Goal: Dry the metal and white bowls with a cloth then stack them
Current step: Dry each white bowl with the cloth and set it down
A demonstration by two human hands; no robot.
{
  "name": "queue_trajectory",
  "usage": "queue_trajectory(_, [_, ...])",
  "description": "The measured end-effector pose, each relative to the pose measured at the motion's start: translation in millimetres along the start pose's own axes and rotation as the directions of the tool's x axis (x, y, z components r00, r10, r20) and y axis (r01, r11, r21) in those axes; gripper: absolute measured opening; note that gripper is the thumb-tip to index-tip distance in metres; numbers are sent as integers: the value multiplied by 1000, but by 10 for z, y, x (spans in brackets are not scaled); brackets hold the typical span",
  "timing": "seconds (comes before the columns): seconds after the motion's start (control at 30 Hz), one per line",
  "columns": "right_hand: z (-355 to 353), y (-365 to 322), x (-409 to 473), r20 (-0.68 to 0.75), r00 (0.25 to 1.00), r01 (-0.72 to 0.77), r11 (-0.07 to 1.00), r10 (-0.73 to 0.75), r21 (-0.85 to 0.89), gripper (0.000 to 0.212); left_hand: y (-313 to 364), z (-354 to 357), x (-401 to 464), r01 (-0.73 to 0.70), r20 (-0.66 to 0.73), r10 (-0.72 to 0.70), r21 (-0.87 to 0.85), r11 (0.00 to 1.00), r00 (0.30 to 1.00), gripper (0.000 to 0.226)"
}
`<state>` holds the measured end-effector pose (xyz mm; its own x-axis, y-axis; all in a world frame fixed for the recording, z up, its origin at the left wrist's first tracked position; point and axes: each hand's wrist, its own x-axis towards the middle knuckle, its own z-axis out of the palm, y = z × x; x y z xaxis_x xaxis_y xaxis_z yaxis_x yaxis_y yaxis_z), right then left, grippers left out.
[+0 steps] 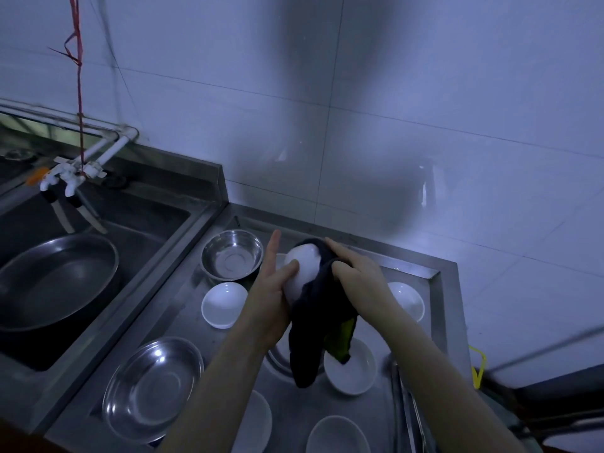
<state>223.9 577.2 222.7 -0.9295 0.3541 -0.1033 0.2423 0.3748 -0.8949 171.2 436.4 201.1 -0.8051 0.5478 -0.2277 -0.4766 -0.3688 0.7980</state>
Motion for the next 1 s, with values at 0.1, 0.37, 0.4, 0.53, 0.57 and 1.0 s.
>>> queue_trajectory(0.1, [58, 127, -78, -53, 998, -41, 999, 42, 11, 52, 61, -31, 10, 20, -51, -27, -134, 991, 998, 49])
queue_trajectory(0.37, [479, 203, -491, -71, 955, 264, 935, -287, -236, 66, -2, -57, 10, 51, -99, -55, -40, 998, 994, 35])
queue_trajectory(0.4, [468, 180, -465, -40, 945, 304, 914, -326, -268, 66, -19, -75, -2, 49, -82, -49, -2, 999, 995, 37])
queue_trajectory(0.53, [283, 146, -287, 36, 929, 362, 884, -368, -297, 66, 39, -135, 24, -8, -68, 7, -12, 1000, 998, 45])
queue_trajectory(0.57, [257, 153, -274, 9, 932, 348, 891, -361, -292, 65, 70, -136, 33, -31, -86, 26, -55, 998, 996, 47])
queue_trajectory(1.0, [314, 49, -198, -46, 961, 259, 948, -272, -187, 66, 94, -100, -156, 48, -64, -53, -83, 995, 997, 34])
